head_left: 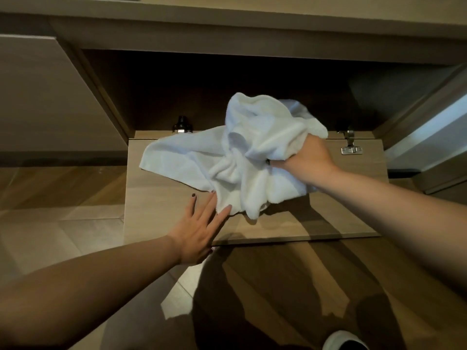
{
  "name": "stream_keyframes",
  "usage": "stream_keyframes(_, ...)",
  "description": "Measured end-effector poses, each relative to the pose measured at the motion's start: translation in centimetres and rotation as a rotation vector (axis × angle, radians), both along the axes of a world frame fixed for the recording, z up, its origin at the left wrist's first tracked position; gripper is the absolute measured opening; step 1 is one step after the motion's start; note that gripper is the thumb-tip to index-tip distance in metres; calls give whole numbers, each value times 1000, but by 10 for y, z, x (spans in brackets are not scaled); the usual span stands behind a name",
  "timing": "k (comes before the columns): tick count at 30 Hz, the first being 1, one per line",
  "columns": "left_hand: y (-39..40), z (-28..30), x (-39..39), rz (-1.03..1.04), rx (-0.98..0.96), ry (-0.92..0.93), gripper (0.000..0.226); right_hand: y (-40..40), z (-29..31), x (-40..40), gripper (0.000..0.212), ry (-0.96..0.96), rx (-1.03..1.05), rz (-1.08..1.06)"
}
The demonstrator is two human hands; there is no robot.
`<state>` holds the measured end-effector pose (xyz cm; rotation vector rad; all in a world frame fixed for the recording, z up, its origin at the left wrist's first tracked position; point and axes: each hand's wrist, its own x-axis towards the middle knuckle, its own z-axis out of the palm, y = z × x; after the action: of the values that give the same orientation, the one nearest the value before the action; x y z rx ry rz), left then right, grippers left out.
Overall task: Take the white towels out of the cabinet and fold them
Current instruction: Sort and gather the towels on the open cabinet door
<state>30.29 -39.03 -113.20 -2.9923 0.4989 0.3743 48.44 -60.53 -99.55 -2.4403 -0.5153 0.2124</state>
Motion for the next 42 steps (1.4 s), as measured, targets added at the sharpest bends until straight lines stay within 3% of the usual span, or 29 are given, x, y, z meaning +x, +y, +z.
stream_keyframes(4, -6, -1, 4, -80, 115, 0, 115, 4, 5, -19, 32, -52, -93, 164)
stream_keyframes(9, -12, 11, 2, -172, 143, 48, 125, -4, 9, -32, 49, -66, -195, 254)
stream_keyframes(12, -9, 23, -1, -206, 114, 17, 121, -4, 15, -28, 51, -79, -201, 289)
stream_keyframes(16, -9, 48, 1, -231, 47, -43, 92, 8, 22, -19, 36, -32, -185, 345)
stream_keyframes(21, 5, 94, 10, -189, -179, 98, 109, 24, 38, -10, 43, -13, -113, 343)
stream_keyframes(24, 10, 132, 19, -121, -284, 180, 106, 31, 47, -13, 54, 6, -63, 248)
stream_keyframes(27, 14, 162, 22, -22, -358, 215, 98, 40, 69, -7, 87, 115, -3, 212)
stream_keyframes(28, 18, 172, 23, 3, -378, 195, 94, 43, 78, -2, 87, 149, 11, 223)
stream_keyframes(30, 27, 194, 26, 46, -373, 114, 84, 48, 101, 7, 59, 220, 5, 233)
stream_keyframes(31, 31, 204, 28, 64, -368, 56, 80, 48, 113, 12, 47, 311, 18, 178)
stream_keyframes(33, 38, 222, 32, 93, -391, -80, 71, 43, 137, 20, 43, 556, 45, 40)
stream_keyframes(36, 45, 237, 33, 166, -450, -250, 60, 37, 163, 25, 28, 824, 154, 78)
stream_keyframes(38, 48, 239, 32, 196, -455, -360, 58, 36, 175, 25, 14, 866, 239, 151)
stream_keyframes(42, 51, 242, 41, 237, -503, -621, 62, 40, 202, 23, 19, 898, 414, 161)
